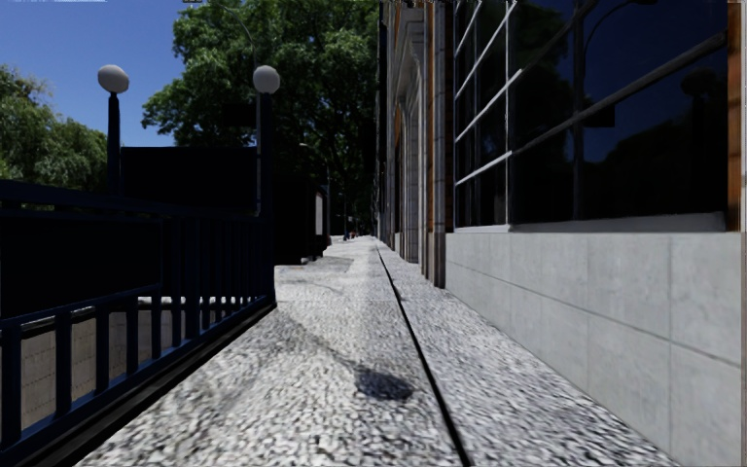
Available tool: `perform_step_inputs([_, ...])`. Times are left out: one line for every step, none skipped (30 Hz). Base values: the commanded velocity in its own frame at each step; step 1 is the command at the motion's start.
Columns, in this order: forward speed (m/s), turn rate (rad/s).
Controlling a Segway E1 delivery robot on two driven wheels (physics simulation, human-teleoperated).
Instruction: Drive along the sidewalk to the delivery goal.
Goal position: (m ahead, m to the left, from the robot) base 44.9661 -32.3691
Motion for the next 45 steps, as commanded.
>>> perform_step_inputs([2.0, 0.28])
perform_step_inputs([2.0, 0.28])
perform_step_inputs([2.0, 0.27])
perform_step_inputs([2.0, 0.22])
perform_step_inputs([2.0, 0.22])
perform_step_inputs([2.0, 0.0])
perform_step_inputs([2.0, 0.0])
perform_step_inputs([2.0, 0.0])
perform_step_inputs([2.0, 0.0])
perform_step_inputs([2.0, 0.0])
perform_step_inputs([2.0, 0.0])
perform_step_inputs([2.0, 0.0])
perform_step_inputs([2.0, 0.0])
perform_step_inputs([2.0, 0.0])
perform_step_inputs([2.0, 0.0])
perform_step_inputs([2.0, 0.0])
perform_step_inputs([2.0, 0.0])
perform_step_inputs([2.0, 0.0])
perform_step_inputs([2.0, 0.0])
perform_step_inputs([2.0, 0.0])
perform_step_inputs([2.0, 0.0])
perform_step_inputs([2.0, 0.0])
perform_step_inputs([2.0, 0.0])
perform_step_inputs([2.0, 0.0])
perform_step_inputs([2.0, 0.0])
perform_step_inputs([2.0, 0.0])
perform_step_inputs([2.0, 0.0])
perform_step_inputs([2.0, 0.0])
perform_step_inputs([2.0, 0.0])
perform_step_inputs([2.0, 0.0])
perform_step_inputs([2.0, 0.0])
perform_step_inputs([2.0, 0.0])
perform_step_inputs([2.0, 0.0])
perform_step_inputs([2.0, 0.0])
perform_step_inputs([2.0, 0.0])
perform_step_inputs([2.0, 0.0])
perform_step_inputs([2.0, 0.0])
perform_step_inputs([2.0, 0.0])
perform_step_inputs([2.0, 0.0])
perform_step_inputs([2.0, 0.0])
perform_step_inputs([2.0, 0.0])
perform_step_inputs([2.0, 0.0])
perform_step_inputs([2.0, 0.0])
perform_step_inputs([2.0, 0.0])
perform_step_inputs([2.0, 0.0])
